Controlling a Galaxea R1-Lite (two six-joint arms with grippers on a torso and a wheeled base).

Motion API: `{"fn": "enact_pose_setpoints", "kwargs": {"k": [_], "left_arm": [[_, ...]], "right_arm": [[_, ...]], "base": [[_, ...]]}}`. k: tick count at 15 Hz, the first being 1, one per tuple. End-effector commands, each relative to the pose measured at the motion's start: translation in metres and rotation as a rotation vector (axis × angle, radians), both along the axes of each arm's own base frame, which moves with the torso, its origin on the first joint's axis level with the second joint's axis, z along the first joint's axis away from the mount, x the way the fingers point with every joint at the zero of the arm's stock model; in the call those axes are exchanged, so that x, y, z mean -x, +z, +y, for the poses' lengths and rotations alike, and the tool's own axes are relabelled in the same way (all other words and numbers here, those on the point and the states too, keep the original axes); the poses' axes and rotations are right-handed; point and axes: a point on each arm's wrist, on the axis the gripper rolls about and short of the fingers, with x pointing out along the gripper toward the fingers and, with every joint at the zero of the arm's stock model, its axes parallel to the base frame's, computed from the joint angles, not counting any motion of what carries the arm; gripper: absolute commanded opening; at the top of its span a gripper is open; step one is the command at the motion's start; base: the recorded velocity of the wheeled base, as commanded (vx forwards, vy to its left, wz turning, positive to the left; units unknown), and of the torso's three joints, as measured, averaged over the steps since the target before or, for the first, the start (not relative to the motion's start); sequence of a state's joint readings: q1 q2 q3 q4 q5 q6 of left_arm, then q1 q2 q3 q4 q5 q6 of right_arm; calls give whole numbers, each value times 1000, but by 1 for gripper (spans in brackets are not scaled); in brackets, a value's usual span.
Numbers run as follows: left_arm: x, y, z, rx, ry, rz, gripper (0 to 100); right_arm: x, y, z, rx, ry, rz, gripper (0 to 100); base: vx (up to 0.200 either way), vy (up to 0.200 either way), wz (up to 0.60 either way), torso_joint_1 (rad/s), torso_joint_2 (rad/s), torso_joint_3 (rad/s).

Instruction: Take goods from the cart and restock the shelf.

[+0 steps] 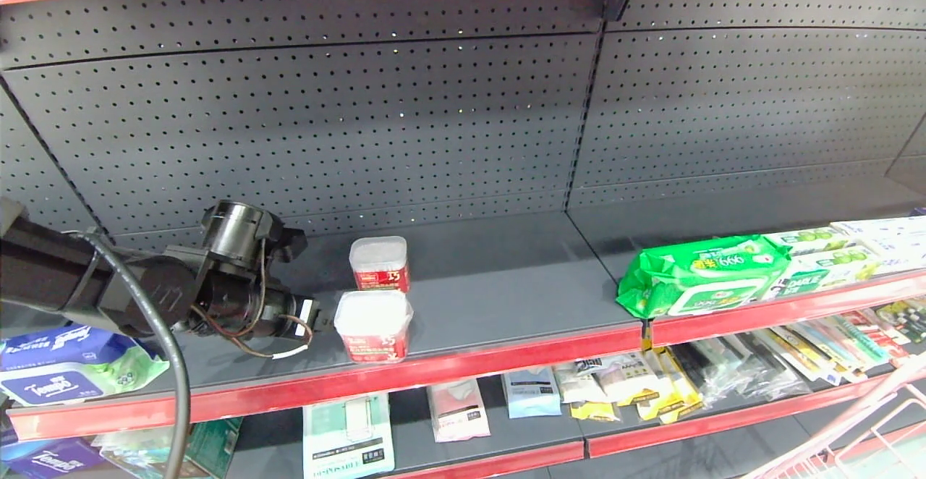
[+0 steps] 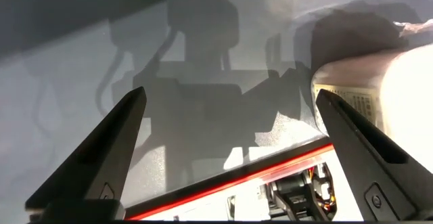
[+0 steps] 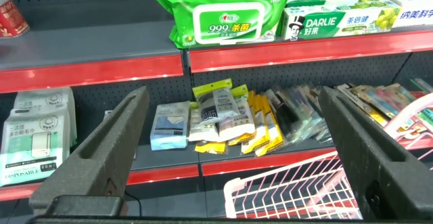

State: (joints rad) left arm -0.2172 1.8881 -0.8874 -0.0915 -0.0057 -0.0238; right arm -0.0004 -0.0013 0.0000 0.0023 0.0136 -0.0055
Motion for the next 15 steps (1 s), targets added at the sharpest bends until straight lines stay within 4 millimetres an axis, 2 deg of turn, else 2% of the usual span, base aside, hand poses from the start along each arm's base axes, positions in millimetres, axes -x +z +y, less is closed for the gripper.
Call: {"fn": "enact_pose_setpoints", "kwargs": {"k": [1, 15], "left_arm": [[1, 1, -1, 1, -2, -2, 100], [1, 0, -3, 9, -14, 2, 100]], "right_arm": [[0, 0, 0, 1, -1, 0, 100], [0, 0, 0, 1, -1, 2, 100]], "base": [[0, 0, 0, 0, 0, 0], [0, 0, 0, 0, 0, 0]]}}
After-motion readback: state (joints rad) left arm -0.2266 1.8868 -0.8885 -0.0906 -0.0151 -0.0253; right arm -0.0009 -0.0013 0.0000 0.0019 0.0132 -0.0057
